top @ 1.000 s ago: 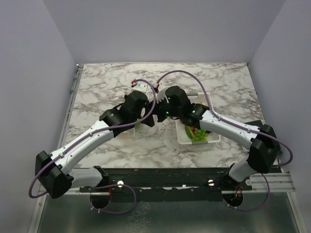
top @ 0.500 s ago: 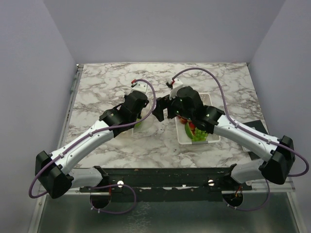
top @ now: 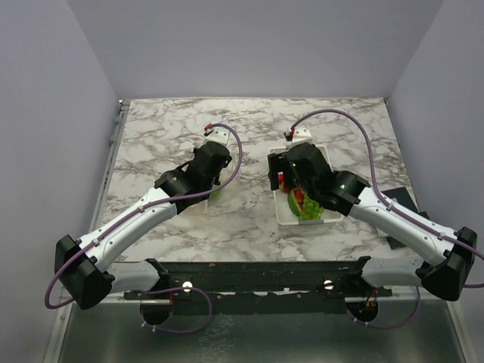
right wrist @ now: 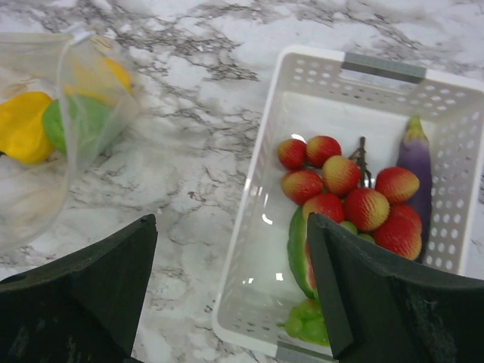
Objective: Place the food in the zip-top bag and seal the zipper
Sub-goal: Place the fake fruit in the zipper food storage bag, then adjust the fake fruit at the bin.
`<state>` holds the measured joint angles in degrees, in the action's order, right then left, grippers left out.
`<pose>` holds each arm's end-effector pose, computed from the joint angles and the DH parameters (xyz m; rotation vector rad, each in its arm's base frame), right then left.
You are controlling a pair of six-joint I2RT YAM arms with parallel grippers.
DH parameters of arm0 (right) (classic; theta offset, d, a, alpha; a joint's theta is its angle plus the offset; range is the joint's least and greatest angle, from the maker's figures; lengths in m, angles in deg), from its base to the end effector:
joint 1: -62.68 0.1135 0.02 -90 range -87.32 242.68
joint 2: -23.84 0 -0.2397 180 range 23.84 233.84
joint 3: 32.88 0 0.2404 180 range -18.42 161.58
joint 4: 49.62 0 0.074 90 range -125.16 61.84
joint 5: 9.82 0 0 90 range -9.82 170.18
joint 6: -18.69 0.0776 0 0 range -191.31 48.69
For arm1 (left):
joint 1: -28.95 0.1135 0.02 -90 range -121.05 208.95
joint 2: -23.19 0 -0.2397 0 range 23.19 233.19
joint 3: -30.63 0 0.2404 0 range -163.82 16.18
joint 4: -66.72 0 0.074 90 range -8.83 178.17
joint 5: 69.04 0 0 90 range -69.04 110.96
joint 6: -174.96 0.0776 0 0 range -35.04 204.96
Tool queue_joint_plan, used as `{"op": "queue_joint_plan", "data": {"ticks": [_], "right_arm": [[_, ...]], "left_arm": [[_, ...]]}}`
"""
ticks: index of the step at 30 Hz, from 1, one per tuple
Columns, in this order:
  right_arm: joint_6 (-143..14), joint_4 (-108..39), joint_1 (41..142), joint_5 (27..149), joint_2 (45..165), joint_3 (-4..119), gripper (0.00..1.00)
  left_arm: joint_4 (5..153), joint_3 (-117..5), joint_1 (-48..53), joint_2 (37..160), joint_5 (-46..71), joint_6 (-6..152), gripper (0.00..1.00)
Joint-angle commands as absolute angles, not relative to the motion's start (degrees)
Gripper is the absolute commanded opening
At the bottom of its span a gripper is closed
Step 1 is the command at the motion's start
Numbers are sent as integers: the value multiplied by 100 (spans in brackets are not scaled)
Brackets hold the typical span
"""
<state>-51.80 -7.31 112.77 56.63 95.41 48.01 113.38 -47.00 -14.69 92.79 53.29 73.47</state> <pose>0.2183 0.2127 0.3008 -0.3234 2.0817 0.2905 0.2338 -0.1656 0.2846 0.3012 2.1059 0.0725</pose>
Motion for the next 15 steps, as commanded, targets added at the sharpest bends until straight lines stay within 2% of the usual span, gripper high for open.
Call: {"op": "queue_joint_plan", "data": {"ticks": [1,10,15], "right_arm": [[-4809,98,11261,4900,9258,4618,84],[-4414,687,10729,5176,9208,4254,77],[-4339,676,10477,5453,9144,3951,69]], "left_arm": [[11220,-4638,-1491,9315,5222,7362,0],[11220,-4632,-1492,9332,5201,7375,0],[11220,-4640,-1494,9336,5181,7373,0]]}}
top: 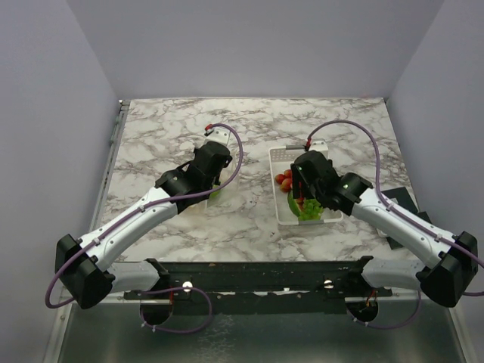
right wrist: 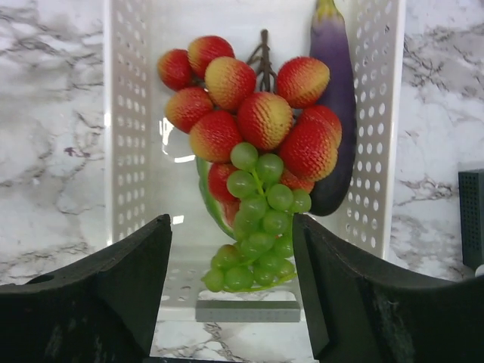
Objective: Place the food in the zip-top bag and seal the zipper
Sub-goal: Adjust the fake fruit at the bin.
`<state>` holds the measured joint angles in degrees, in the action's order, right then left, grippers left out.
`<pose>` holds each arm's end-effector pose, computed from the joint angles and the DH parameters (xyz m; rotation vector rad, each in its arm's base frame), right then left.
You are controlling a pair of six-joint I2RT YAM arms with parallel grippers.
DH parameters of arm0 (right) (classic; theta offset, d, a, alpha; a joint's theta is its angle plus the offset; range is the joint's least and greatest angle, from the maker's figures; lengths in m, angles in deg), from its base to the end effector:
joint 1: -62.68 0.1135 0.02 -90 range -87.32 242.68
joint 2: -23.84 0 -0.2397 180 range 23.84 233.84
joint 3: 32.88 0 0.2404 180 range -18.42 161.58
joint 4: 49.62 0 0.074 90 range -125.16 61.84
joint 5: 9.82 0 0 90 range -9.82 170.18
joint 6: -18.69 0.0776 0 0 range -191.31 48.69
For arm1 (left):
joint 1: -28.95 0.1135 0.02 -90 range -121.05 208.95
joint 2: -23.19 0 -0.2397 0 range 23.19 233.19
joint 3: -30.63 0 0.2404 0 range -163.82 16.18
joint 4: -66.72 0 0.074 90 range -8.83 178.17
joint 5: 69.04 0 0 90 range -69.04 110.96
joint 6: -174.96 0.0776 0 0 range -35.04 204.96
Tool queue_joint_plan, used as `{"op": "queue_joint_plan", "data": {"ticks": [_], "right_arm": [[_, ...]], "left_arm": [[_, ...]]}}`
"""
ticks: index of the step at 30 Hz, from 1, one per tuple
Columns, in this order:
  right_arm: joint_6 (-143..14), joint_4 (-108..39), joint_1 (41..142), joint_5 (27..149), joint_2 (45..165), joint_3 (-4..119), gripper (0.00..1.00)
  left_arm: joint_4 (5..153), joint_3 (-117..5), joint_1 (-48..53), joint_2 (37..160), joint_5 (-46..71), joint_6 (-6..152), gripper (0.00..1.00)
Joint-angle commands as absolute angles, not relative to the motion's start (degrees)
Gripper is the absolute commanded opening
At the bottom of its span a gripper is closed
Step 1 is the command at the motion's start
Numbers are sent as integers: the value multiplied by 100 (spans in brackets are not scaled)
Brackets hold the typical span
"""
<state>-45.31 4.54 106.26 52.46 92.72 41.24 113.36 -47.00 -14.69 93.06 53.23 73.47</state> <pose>0.2182 0.1578 0.2515 -0.1408 2.2972 0.0256 0.2344 -0.1663 0.2834 0.3039 2.1094 0.0742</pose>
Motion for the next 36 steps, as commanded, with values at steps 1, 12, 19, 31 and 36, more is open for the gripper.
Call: {"op": "queue_joint_plan", "data": {"ticks": [1,12,19,31,36], "right_arm": [[-4336,676,10461,5508,9143,3909,68],[-4272,701,10432,5672,9239,3654,55],[-4250,579,10016,5677,9108,3387,51],[-4347,-130,9695,6157,9523,3088,52],[-4465,-446,9479,6299,9800,3104,51]], "left_arm": [[11220,-4640,-1498,9339,5181,7372,0],[11220,-4640,-1496,9350,5155,7382,0],[11220,-4640,-1491,9350,5128,7380,0],[11220,-4640,-1494,9339,5105,7395,0],[11220,-4640,-1493,9341,5108,7391,0]]}}
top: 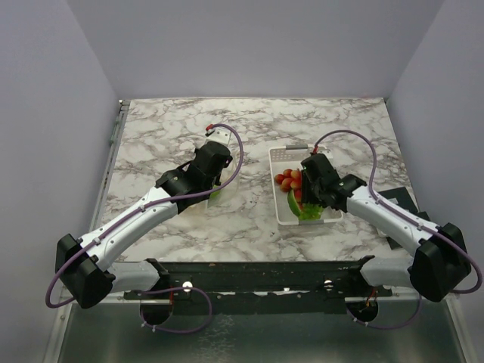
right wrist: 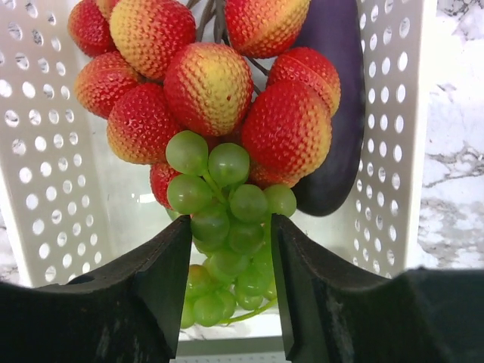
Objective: Place the food in the zip-top bag and seal the zipper
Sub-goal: Adjust the fake fruit at the bin.
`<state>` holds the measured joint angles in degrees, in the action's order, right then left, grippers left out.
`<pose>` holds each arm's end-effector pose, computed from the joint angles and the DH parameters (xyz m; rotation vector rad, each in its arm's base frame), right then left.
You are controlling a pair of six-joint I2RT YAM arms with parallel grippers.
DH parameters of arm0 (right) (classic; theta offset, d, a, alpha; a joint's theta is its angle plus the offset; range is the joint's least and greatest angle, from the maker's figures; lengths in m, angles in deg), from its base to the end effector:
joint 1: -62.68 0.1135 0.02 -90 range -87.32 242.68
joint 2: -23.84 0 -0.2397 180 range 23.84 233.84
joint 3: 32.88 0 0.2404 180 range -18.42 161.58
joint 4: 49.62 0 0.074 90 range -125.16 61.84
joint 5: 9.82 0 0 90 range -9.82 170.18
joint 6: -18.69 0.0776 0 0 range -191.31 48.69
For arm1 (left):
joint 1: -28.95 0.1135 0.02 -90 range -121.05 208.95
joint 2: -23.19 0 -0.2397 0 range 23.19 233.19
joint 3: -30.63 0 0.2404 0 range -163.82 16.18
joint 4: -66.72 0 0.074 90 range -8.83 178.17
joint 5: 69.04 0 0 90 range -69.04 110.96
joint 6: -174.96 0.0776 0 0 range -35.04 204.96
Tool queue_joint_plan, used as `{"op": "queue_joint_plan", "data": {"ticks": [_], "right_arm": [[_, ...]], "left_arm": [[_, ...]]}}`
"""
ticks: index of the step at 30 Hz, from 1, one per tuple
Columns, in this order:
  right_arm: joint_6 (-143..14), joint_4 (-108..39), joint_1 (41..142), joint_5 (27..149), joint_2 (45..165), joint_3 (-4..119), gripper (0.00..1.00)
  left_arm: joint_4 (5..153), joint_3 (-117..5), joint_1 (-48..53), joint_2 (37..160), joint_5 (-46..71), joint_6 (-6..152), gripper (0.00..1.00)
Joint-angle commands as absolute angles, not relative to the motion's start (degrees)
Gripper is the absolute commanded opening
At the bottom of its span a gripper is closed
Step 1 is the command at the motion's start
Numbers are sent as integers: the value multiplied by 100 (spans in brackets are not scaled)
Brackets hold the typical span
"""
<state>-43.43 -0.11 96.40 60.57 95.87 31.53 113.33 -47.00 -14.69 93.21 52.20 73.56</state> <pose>0.2342 0.1250 0.1861 -0.0001 2.4836 0.0064 0.2344 -0.1679 0.2823 0.3171 2.1159 0.0584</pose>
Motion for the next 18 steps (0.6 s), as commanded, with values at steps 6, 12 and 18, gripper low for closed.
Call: {"op": "queue_joint_plan", "data": {"ticks": [6,12,18], "right_arm": [[-4626,-613,9372,6349,10074,3256,32],[-4795,-640,9371,6263,10077,3578,7],[-4948,-609,9361,6219,10381,4045,1]], "left_arm": [[11220,-4631,-1491,9341,5110,7388,0],[11220,-4640,-1496,9359,5110,7390,0],[11220,-4631,-1491,9368,5129,7393,0]]}}
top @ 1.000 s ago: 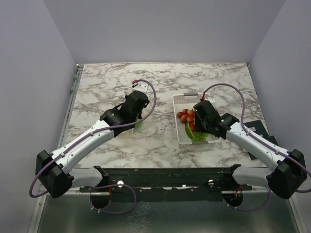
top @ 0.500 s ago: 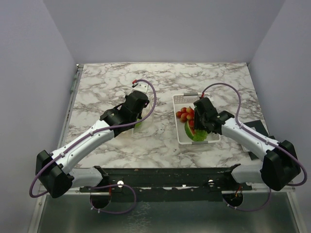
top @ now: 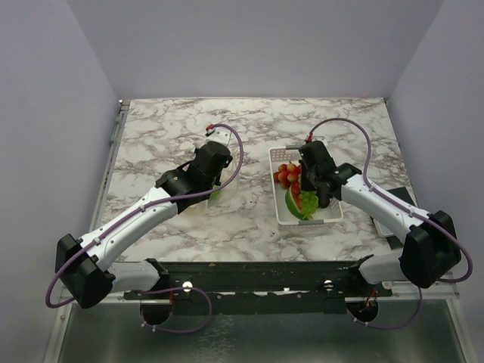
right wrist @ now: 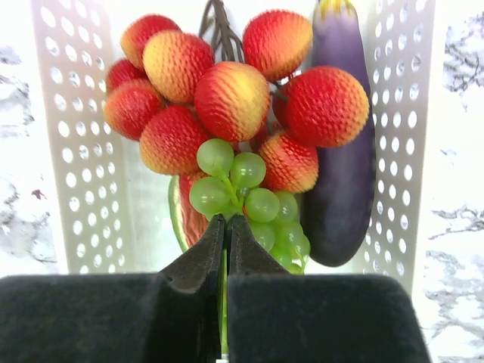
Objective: Place the food in the zip-top bag and seal the zipper
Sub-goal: Adjust the fake fruit at the bin.
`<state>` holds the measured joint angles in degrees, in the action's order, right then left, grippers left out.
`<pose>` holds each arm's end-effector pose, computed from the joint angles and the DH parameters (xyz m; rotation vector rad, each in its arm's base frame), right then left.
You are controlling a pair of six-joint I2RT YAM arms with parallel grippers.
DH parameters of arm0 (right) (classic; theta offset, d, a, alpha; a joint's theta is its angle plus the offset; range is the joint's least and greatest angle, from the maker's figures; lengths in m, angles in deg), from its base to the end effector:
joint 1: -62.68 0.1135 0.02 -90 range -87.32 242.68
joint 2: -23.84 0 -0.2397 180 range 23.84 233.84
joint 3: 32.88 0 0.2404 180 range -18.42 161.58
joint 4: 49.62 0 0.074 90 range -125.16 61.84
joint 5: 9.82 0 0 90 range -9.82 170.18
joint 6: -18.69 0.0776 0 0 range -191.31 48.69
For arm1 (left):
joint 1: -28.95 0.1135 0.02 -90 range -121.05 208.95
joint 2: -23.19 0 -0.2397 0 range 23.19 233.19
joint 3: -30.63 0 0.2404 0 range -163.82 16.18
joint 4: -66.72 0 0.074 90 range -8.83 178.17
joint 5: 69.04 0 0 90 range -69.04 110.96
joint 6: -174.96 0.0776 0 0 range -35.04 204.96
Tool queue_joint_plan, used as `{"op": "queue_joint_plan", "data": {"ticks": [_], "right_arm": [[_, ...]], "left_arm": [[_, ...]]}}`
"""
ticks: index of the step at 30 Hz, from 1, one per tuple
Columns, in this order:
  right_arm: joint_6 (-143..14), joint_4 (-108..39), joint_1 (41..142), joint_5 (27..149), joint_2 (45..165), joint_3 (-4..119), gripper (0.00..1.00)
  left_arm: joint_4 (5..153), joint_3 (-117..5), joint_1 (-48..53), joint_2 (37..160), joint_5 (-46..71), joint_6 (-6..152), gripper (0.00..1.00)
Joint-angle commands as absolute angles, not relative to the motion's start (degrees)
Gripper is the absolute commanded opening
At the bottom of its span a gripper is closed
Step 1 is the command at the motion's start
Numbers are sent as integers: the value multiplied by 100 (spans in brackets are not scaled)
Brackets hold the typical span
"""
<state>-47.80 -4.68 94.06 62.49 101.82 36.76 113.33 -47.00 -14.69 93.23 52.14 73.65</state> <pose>0.2653 0.1342 0.1945 -0.0417 2.4397 0.0362 0.2344 -0.1680 0.2822 0.3196 2.1162 0.0585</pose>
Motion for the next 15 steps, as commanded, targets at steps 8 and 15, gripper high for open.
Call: {"op": "queue_joint_plan", "data": {"ticks": [8,15], "right_arm": [[-5046,-423,9351,6044,10400,4378,25],[-5045,-328,9350,6087,10160,4196,52]], "left_arm": [[11220,-4631,-1493,9377,5132,7397,0],[11220,-4631,-1491,9383,5128,7399,0]]}}
